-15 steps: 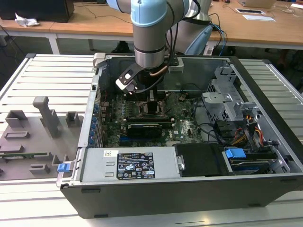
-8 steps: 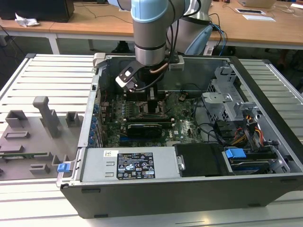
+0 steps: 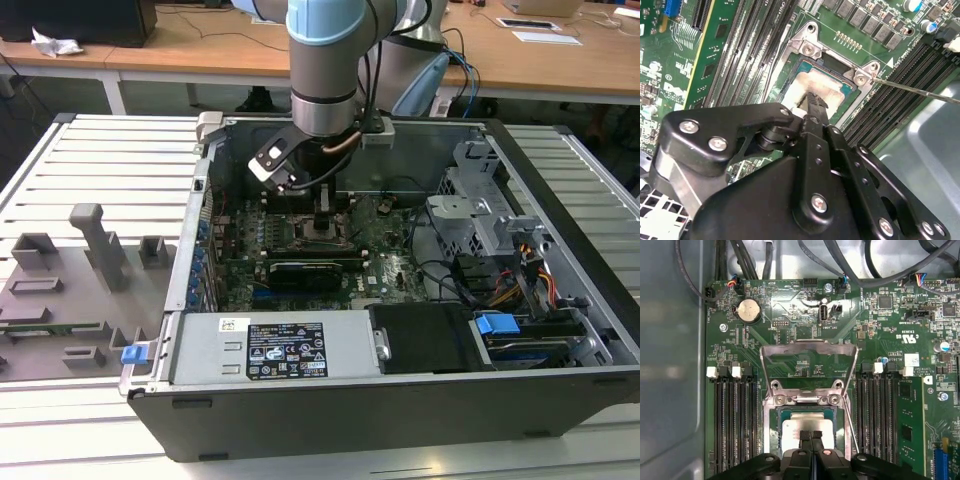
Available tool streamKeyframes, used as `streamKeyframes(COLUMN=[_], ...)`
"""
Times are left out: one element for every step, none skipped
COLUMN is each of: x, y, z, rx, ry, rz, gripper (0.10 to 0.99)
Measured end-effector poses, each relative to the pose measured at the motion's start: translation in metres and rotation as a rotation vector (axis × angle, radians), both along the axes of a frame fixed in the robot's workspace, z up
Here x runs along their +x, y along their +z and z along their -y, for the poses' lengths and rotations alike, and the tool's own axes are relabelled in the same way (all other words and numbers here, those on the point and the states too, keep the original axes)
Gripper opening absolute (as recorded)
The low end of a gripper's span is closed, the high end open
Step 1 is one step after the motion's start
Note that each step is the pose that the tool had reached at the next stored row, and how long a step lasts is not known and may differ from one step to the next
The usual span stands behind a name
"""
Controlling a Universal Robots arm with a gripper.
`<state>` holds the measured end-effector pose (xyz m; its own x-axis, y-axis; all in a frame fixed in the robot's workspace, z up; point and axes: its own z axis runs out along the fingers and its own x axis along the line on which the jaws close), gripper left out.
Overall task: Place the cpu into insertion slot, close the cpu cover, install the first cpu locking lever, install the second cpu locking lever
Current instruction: 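Place the cpu into insertion slot, then close the cpu cover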
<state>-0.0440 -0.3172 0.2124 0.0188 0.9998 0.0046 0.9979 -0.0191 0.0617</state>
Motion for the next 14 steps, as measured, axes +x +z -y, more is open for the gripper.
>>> streamKeyframes(x=[0.0000,0.0000,0.0000,0.0000,0.0000,0.0000,0.0000,0.0000,0.0000,0.0000,0.0000,0.0000,0.0000,0.0001], y=[0.0002,0.0003,0.0004,0.0006,0.0007,0.0011,0.0013,0.0015,0.0018,0.0022,0.0027,0.0032,0.0046,0.0049], z=[0.0000,0.0000,0.0000,0.0000,0.0000,0.0000,0.0000,0.0000,0.0000,0.0000,0.0000,0.0000,0.0000,0.0000], rx=[0.000,0.000,0.000,0.000,0.000,0.000,0.000,0.000,0.000,0.000,0.000,0.000,0.000,0.000], ry=[0.000,0.000,0.000,0.000,0.000,0.000,0.000,0.000,0.000,0.000,0.000,0.000,0.000,0.000], rz=[-0.0001,-0.0001,-0.0002,-0.0003,-0.0002,-0.0003,-0.0003,-0.0002,-0.0001,-0.0002,-0.0002,-0.0003,-0.0002,-0.0002], gripper=[0.106,0.106,0.106,0.106,0.106,0.106,0.106,0.106,0.106,0.106,0.106,0.106,0.106,0.106])
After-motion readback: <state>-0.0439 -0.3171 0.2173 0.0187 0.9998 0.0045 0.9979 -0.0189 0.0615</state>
